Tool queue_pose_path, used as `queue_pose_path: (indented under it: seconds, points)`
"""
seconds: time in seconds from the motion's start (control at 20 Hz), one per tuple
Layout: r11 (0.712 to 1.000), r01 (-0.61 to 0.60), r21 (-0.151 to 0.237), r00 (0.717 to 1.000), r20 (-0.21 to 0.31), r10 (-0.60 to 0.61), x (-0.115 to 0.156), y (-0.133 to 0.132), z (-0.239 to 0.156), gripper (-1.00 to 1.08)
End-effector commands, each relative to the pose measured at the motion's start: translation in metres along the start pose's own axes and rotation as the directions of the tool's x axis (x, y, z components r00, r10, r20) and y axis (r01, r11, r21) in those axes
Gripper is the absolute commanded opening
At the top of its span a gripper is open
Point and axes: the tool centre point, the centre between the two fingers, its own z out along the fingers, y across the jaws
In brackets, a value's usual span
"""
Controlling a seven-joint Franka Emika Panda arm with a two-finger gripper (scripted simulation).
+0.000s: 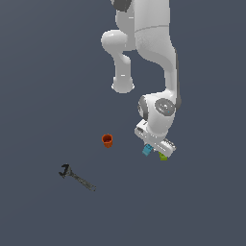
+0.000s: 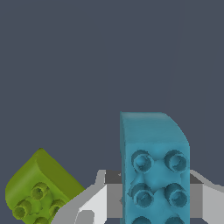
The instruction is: Pick up a designated object from a clutter of objects.
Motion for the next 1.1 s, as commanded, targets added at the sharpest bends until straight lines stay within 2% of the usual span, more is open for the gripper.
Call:
queue_pose_path:
  seconds: [0.0,0.55,1.05]
  points:
    - [1.000,0.000,0.000,1.000,0.000,0.000,0.000,0.000,0.000,-1.00]
    - [1.000,0.000,-0.001,1.000,0.000,0.000,0.005,0.010,-0.028,-1.00]
    - [1.000,0.000,-0.001,1.000,0.001,0.000,0.017,0.036,-0.106,-1.00]
